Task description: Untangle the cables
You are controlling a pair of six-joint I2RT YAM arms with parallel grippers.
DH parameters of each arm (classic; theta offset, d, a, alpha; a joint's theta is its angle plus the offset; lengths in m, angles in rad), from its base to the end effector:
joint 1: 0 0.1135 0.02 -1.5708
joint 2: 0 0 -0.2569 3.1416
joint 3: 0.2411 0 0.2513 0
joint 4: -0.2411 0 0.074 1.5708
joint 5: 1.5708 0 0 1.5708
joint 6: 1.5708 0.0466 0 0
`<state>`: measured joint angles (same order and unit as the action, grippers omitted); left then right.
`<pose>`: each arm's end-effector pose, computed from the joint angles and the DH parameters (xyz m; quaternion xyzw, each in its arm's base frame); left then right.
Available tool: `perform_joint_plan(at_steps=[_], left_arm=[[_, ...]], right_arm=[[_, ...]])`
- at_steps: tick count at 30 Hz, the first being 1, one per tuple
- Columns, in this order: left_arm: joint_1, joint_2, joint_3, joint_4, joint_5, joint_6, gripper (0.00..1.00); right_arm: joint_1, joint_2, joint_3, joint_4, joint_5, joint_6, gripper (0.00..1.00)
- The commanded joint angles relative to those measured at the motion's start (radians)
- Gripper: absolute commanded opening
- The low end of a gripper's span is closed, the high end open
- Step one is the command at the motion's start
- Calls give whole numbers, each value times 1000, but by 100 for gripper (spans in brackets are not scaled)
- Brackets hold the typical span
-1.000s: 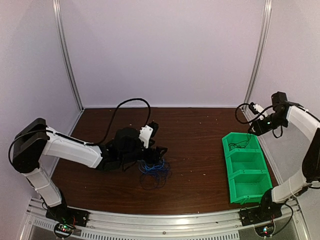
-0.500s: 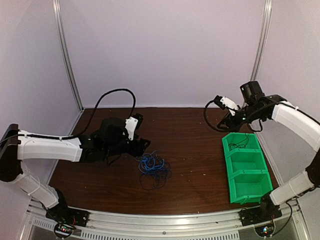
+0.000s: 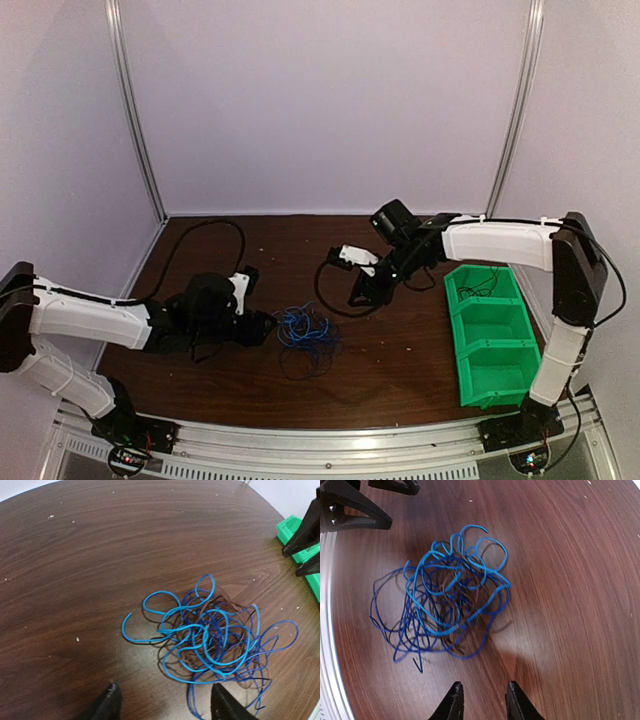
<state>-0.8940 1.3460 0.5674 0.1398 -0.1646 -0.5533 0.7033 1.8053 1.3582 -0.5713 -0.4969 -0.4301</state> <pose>0.1781 -0.2095 0.1637 0.1145 0.8837 -0.2415 0.3842 0.2800 0.2666 0.2141 -0.5572 0.7508 0.2704 0.2297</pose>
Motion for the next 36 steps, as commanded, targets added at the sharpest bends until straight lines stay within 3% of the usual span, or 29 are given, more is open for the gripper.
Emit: perform_joint_plan(at_steps=[1,7,14,27,33,35,36], left_arm=[[42,-8,-74,95,-60,-208,68],[43,-76,-133,107,-85,-251,71],[43,-177,-192,103,-140,-272,71],[43,-189,-193,141,-114,-211,71],[43,-176,-186,153,-111,-195,71],[43,-173,-186,156,-108,-190,70],[43,-173,-183,155,-108,-187,70]], right_arm=[[80,118,161,-6,7,9,31],[139,230,269,-34,41,2,39],[174,332,369,-68,63,21,38],[175,327,354,-49,167,80,26],[176,315,352,-59,184,85,6],[176,301,351,-58,199,92,10],[177,286,347,-55,211,97,20]])
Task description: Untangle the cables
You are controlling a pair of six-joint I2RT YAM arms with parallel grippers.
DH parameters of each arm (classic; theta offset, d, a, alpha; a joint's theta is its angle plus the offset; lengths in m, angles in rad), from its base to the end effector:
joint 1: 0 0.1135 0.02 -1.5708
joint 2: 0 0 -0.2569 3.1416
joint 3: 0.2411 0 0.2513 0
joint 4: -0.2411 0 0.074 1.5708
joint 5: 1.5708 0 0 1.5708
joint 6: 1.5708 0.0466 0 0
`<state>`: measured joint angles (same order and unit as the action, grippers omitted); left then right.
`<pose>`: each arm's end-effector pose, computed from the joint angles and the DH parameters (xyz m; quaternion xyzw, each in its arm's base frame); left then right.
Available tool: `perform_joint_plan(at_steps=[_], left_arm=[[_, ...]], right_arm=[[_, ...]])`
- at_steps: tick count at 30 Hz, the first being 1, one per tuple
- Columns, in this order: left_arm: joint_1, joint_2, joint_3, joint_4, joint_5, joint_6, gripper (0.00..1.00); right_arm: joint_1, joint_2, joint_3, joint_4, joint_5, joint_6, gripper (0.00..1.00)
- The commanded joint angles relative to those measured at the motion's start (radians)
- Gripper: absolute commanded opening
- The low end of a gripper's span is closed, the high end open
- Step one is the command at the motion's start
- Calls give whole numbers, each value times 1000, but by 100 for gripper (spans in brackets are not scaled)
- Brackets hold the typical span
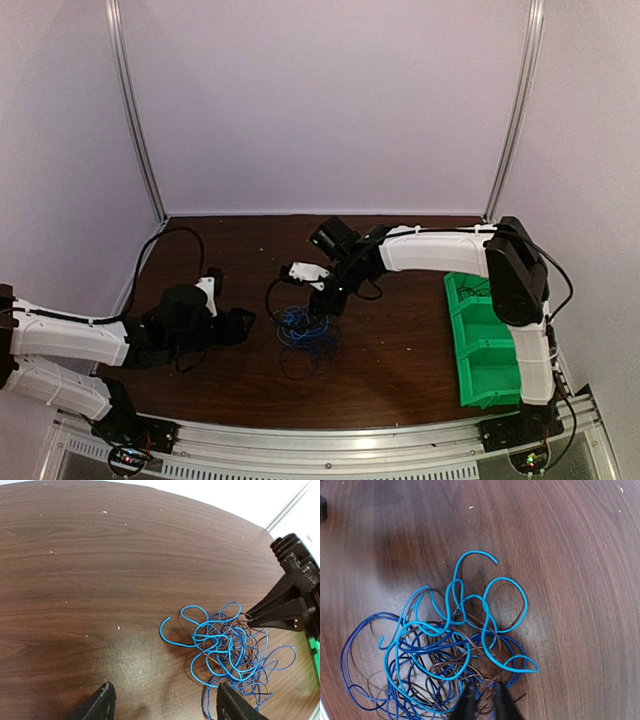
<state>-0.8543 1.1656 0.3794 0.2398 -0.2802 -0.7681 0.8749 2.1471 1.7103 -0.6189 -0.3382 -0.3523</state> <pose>0.1641 -0.1688 0.1576 -0.0312 0.8653 -0.2681 0.4224 0.2860 0.3665 0.1774 -0.5839 0.7547 0.2221 0.2005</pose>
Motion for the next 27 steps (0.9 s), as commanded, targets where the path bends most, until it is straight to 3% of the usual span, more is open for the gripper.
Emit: perform_joint_plan(at_steps=[1,3,9,14,17,27], left_arm=[[3,8,6,55,8,30,70],[3,8,7,56,8,34,70],[3,11,7,64,9,36,70],[4,10,9,63,11,46,70],[3,2,0,103,44,91,70],[3,40,-76,625,278,424,74]], right_arm=[[6,-65,-10,-3,71,21,27],[6,-75,-22,5,102,21,32],[5,-45,-33,-11,89,15,30],[7,-22,-22,-24,106,20,17],[7,-26,-5,-48,106,9,2],[7,-179,88,-104,26,15,0]])
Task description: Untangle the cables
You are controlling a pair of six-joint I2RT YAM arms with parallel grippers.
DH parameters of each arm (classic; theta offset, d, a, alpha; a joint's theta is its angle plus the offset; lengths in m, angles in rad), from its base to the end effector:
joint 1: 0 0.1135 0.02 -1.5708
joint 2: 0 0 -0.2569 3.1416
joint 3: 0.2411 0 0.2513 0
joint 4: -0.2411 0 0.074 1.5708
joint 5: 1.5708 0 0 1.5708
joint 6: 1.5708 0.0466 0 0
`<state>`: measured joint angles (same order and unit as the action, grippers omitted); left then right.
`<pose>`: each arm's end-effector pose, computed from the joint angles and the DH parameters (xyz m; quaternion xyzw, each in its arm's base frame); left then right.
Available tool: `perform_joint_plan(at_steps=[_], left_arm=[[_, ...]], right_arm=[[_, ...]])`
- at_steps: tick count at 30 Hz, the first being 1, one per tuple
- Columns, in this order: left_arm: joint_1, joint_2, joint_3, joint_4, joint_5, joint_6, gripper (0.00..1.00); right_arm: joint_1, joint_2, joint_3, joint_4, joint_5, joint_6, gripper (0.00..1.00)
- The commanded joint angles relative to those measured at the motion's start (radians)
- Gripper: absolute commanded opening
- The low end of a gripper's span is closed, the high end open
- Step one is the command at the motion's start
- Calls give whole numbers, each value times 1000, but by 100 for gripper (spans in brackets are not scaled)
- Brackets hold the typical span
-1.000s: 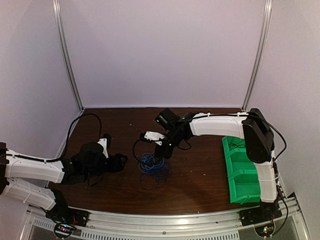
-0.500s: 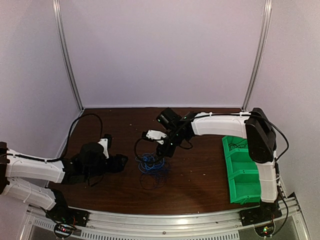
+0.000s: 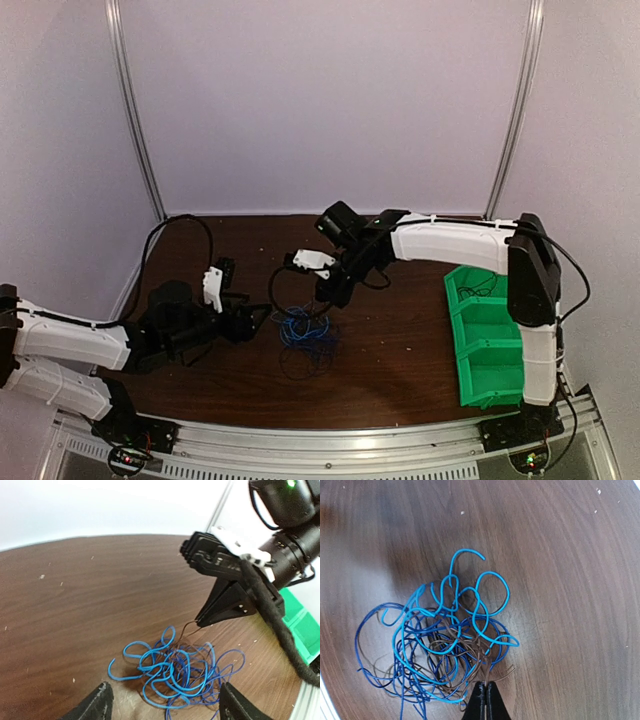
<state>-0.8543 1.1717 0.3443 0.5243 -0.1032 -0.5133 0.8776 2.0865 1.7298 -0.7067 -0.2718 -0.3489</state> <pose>0.1641 -0.1811 0.1752 0.1064 0.7982 -0.3414 0.4847 0.2805 0.3573 0.2041 -0.5798 0.7647 0.1916 0.2058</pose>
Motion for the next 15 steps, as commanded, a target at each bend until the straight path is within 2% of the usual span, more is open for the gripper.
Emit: perform_joint_plan(at_steps=[1,3,5,7,10,13,15], left_arm=[[3,63,-51,424,121,197,74],[3,142,-49,564,184,244,73],[3,234,2,634,225,259,70],[3,335,46,695,252,255,66],[3,481,89,840,259,222,66],[3,617,181,868,261,200,67],[3,710,243,864,281,191,61]], right_arm=[[4,-125,81,-28,-53,12,0],[4,-131,102,-58,-79,9,0],[4,-141,113,-67,-106,9,0],[4,-156,120,-70,-140,11,0],[6,-177,129,-70,-182,18,0],[6,-177,152,-102,-211,5,0],[7,-193,154,-108,-236,-7,0]])
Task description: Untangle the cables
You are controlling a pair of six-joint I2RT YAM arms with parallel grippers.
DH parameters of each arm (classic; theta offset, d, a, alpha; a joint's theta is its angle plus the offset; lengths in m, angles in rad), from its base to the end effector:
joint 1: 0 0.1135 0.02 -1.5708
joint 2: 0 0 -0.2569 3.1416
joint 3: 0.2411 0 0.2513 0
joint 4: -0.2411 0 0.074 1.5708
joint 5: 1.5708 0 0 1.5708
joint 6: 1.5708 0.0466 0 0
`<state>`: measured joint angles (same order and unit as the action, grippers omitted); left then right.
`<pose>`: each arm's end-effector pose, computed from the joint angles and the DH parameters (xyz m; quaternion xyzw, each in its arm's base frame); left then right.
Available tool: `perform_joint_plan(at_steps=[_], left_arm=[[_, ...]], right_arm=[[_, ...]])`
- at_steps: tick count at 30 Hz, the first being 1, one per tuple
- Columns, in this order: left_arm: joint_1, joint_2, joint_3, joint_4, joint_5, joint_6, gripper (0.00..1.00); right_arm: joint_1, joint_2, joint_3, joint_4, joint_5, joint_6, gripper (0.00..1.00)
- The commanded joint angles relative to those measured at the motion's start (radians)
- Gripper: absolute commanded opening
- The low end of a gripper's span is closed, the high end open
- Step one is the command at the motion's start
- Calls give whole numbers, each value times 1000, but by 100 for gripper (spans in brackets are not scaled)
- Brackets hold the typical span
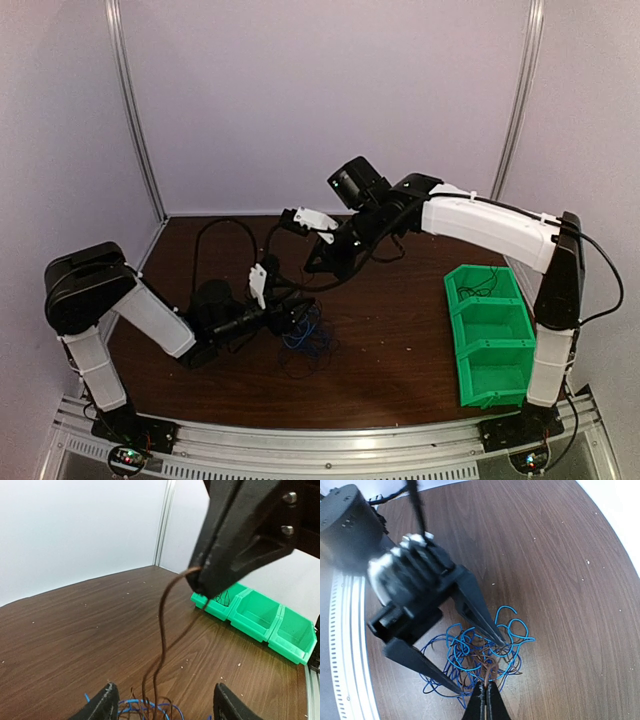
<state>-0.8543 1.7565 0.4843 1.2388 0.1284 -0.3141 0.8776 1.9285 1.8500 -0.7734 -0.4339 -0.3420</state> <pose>0.2035 -0.2428 0.1464 0.2344 0.6794 -0.4211 0.5533 0.2626 0.3467 0.3073 -0.5856 0.7060 0.2852 0.2780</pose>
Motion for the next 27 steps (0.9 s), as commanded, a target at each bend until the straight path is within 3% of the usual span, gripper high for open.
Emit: perform_joint_plan(at_steps=[1,5,10,17,27], left_arm=[[3,157,132,141,57,-16,55],[4,242,152,189,38,-54,37],[3,302,124,249,37,-85,28],[4,373,103,303,12,-146,22],[19,387,55,296,-28,-188,21]], right_arm=[[6,-47,31,-36,-81,-16,0],[6,-109,60,-73,-143,-105,0],[-18,-182,154,-112,-202,-190,0],[-26,-294,329,-77,-186,-188,0],[-87,-350,381,-84,-189,-181,0]])
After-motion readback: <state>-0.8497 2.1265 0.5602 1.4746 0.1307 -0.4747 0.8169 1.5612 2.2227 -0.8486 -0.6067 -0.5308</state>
